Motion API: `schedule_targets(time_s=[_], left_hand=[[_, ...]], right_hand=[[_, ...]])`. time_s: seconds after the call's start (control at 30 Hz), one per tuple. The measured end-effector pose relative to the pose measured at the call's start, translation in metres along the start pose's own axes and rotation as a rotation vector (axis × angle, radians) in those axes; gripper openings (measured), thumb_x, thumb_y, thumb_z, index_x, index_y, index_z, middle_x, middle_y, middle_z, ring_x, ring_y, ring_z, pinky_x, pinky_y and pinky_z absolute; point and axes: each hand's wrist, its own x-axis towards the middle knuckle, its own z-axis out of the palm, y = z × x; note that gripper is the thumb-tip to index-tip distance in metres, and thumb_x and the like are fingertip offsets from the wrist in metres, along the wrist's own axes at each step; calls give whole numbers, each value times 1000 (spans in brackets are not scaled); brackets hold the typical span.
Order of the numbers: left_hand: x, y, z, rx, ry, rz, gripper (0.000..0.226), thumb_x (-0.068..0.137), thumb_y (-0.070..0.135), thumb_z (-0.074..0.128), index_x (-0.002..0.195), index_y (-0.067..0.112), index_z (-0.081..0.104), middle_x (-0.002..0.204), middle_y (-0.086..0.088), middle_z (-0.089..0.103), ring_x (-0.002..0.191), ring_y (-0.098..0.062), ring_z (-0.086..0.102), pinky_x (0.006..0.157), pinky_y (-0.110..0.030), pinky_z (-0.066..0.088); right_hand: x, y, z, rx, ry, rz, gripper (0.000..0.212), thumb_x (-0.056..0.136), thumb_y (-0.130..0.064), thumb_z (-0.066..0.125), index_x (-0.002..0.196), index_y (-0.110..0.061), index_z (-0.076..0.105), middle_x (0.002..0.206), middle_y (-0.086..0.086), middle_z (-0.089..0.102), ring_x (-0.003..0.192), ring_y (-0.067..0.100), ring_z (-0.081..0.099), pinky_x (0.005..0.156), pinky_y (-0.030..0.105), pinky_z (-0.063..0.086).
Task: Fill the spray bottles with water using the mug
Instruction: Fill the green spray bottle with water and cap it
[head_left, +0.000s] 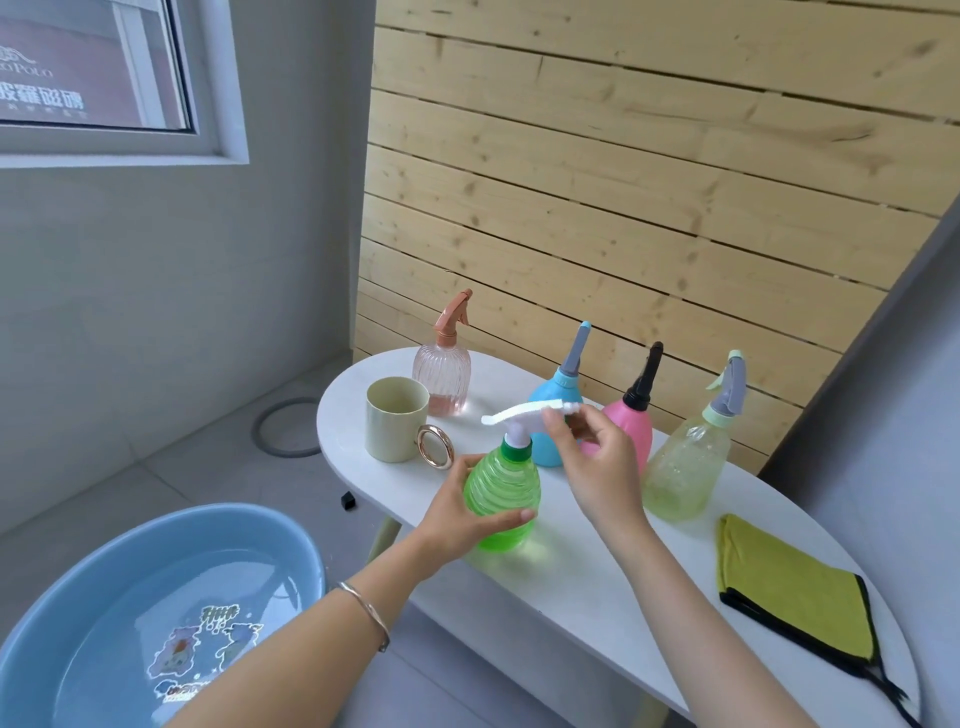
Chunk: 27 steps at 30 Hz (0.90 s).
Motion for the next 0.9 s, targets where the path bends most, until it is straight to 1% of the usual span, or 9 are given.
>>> schedule_targets(time_s=[0.1,0.2,0.37,0.47,0.6,0.7,0.77,0.83,0.9], left_hand=[[1,1,-2,13,10,3,73,65,26,91,123,26,46,118,4,63,104,-1,62,75,-9,49],[1,1,-1,15,13,12,72,67,22,90,124,21,47,116,4,62,97,7,61,71,-6,46],[1,0,-1,21,-8,1,74,66,27,91,125,24,46,119,4,62,102,1,62,72,-7,48],[0,-2,-1,20,-4,-3,73,65,29,91,123,26,47,119,3,63,105,-4,63,74,-9,49],[1,-1,0,20,-10,4,71,65,27,91,120,27,47,119,1,63,104,-6,64,76,-13,51],[2,0,0,19,-10,6,69,66,24,91,119,26,47,118,0,63,103,-6,64,75,-12,51],[3,0,0,25,-4,6,69,66,23,91,119,26,47,117,1,63,102,-4,64,75,-11,50],[2,1,0,40,-1,9,69,67,23,90,121,24,47,116,4,63,98,7,61,75,-7,47],[1,1,0,63,-1,16,70,68,23,89,123,22,46,114,9,60,90,20,56,72,-2,43]], right_hand=[[-17,-8,-4,-4,5,-37,18,89,-35,58,83,-22,68,78,-11,70,74,0,61,68,8,43],[-30,-10,-7,36,-206,-23,33,91,-42,50,102,-20,72,92,-11,73,84,3,66,78,13,48],[-10,7,-20,182,-186,118,23,99,-20,46,95,-24,68,89,-10,74,89,6,68,83,21,52],[11,22,-20,57,-470,179,28,95,-12,55,112,-33,63,119,-11,66,119,9,56,106,30,41],[22,20,-7,49,-677,206,23,87,-23,65,108,-33,66,123,-14,64,124,3,51,106,23,38],[28,16,-3,11,-639,190,18,84,-19,71,101,-25,70,112,-8,70,110,-2,59,95,16,44],[24,14,2,-23,-508,146,15,77,-19,78,90,-22,70,95,-8,71,85,-11,60,79,12,45],[14,15,16,-75,-282,61,26,69,-21,84,74,-25,59,74,-13,60,65,-9,53,67,13,40],[1,20,34,-109,-81,22,48,64,-24,88,66,-27,39,63,-15,44,58,-3,46,59,12,34]])
